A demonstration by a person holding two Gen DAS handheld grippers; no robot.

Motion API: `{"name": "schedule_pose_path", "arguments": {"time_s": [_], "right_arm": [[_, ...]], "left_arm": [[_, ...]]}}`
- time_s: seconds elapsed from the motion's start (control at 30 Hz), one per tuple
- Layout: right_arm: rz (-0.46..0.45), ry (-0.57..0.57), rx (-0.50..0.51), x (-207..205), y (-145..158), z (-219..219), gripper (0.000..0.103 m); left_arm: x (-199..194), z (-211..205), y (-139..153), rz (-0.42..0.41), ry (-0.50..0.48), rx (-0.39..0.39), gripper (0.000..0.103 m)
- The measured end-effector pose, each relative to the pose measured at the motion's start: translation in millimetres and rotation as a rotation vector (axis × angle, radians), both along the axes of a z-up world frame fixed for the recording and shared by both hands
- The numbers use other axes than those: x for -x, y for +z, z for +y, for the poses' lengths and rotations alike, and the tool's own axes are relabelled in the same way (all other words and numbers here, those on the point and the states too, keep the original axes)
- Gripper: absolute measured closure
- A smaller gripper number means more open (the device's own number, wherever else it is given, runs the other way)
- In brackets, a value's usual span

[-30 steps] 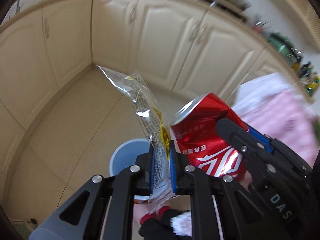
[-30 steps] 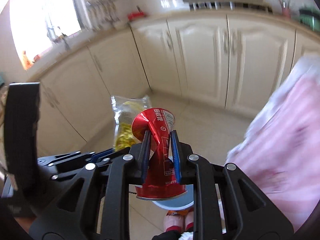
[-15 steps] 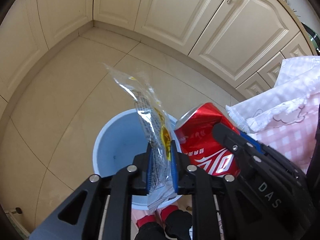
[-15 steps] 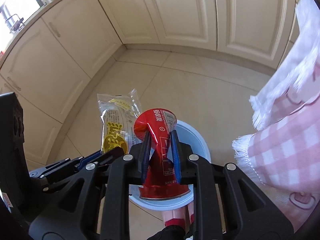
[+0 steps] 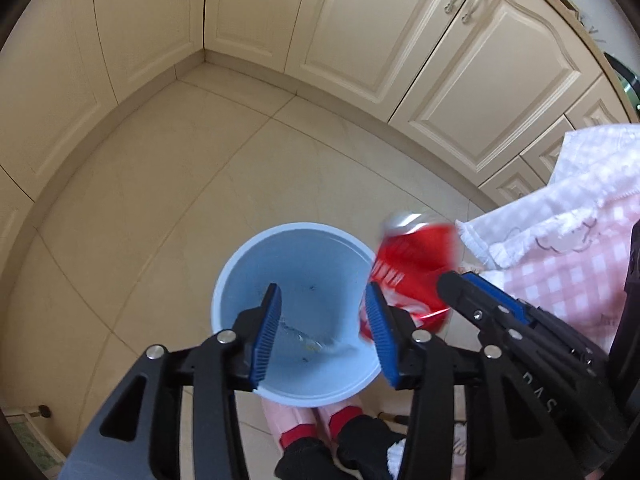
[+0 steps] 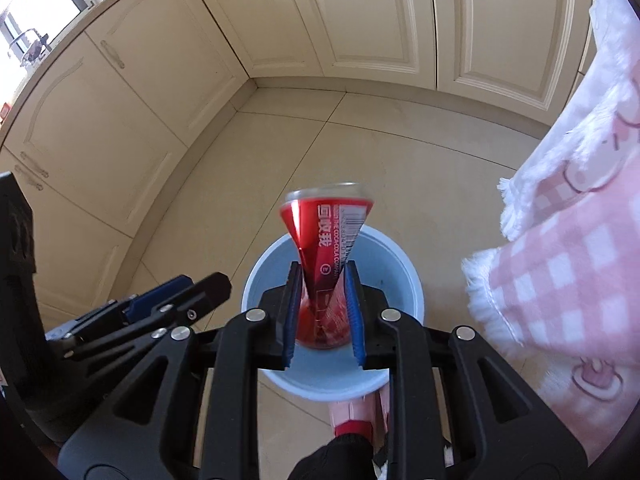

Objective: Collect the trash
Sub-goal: 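Move both tools over the blue bucket and open them, dropping wrapper and can, then return both open tools to the table over the remaining trash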

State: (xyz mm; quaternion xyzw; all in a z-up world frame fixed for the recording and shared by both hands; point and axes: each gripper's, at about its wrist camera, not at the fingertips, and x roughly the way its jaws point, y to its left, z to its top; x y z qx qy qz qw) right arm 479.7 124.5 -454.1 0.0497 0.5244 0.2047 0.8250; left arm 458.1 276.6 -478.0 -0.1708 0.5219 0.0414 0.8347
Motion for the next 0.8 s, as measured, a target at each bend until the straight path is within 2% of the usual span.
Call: {"name": "schedule_pose_path", "arguments": {"time_s": [0.13, 0.3, 0.4, 0.53, 0.6, 0.7, 0.77, 0.8], "right_arm": [[-0.016, 0.009, -0.001, 13.4, 24.0, 0.4, 0.080], [-0.088, 0.048, -0.002, 43.1, 75.9, 1.8, 0.080], [-0.151, 0.066, -0.003, 65.7, 115.6, -0.9, 0.078], [-0.243, 0.071, -0.017, 96.9, 172.2, -12.9, 0.076], [-0.296, 0.066, -0.024, 114.5, 203.0, -24.9, 0.076], [-0.375, 0.043, -0.041, 141.2, 248.5, -47.9, 0.070], [-0.433, 0.016, -0.040, 156.1, 275.2, -68.6, 0.060], [-0.460, 0.001, -0.037, 164.0, 288.1, -80.4, 0.058]], "left_arm": [[21.3, -0.8, 27.7, -0.020, 0.018, -0.013, 0.056], [57.8, -2.5, 81.5, -0.075, 0.038, -0.035, 0.055], [75.3, -6.1, 113.9, -0.110, 0.043, -0.056, 0.055], [107.2, -18.4, 171.5, -0.187, 0.042, -0.086, 0.053], [122.9, -27.1, 199.8, -0.231, 0.041, -0.100, 0.049], [150.1, -48.1, 251.3, -0.322, 0.025, -0.129, 0.048], [163.5, -63.1, 279.0, -0.368, 0.008, -0.131, 0.047], [168.5, -70.5, 289.6, -0.385, 0.000, -0.130, 0.045]]}}
